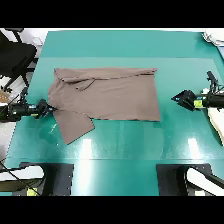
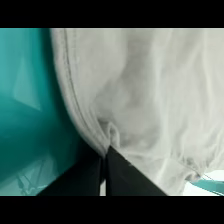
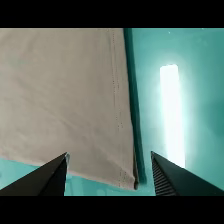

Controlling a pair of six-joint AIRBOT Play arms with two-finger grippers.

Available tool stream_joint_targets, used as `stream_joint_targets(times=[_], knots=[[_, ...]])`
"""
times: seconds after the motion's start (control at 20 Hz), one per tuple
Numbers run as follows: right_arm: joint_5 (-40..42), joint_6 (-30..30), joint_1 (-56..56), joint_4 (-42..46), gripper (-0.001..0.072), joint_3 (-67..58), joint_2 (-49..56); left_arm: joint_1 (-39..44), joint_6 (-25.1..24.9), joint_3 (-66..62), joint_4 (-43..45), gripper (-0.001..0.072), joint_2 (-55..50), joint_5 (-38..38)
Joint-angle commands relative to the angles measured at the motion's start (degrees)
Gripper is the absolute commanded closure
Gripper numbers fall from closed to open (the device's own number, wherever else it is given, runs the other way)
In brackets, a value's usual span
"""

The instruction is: Fold the shirts.

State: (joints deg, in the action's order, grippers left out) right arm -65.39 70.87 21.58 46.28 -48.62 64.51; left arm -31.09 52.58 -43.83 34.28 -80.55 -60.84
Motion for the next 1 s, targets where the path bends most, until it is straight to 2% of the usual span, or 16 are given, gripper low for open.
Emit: stream_joint_targets(times=[0.0, 0.2, 0.25, 0.45, 0.7, 0.85, 0.95], knots=[[-2.7, 0.9, 1.0, 2.3, 0.0148, 0.0, 0.5, -0.1, -2.0, -0.1, -1.9, 0.0686, 0.0, -1.1], [-9.6, 2.1, 3.1, 4.5, 0.0151, 0.0, 6.1, -0.1, -2.1, -0.1, -2.4, 0.0686, 0.1, -1.2], [-9.6, 2.1, 3.1, 4.9, 0.0205, 0.2, 7.5, -0.1, -2.1, -0.1, -2.4, 0.0686, 0.1, -1.2], [-5.5, 4.3, 3.1, 4.3, 0.0208, 4.6, 8.6, -0.1, -2.1, -0.1, -2.4, 0.0685, 0.1, -1.6], [-1.2, 4.5, 3.1, 3.0, 0.0206, 13.7, 4.1, -0.1, -2.1, -0.1, -2.4, 0.0685, 0.1, -2.4], [0.6, 1.0, 2.7, -3.9, 0.0205, 16.8, 3.3, -0.1, -2.1, -0.1, -2.4, 0.0685, 0.1, -3.1], [1.5, 0.4, 1.0, -4.6, 0.0206, 16.8, 3.8, -0.1, -2.1, -0.1, -2.0, 0.0676, 0.1, -4.3]])
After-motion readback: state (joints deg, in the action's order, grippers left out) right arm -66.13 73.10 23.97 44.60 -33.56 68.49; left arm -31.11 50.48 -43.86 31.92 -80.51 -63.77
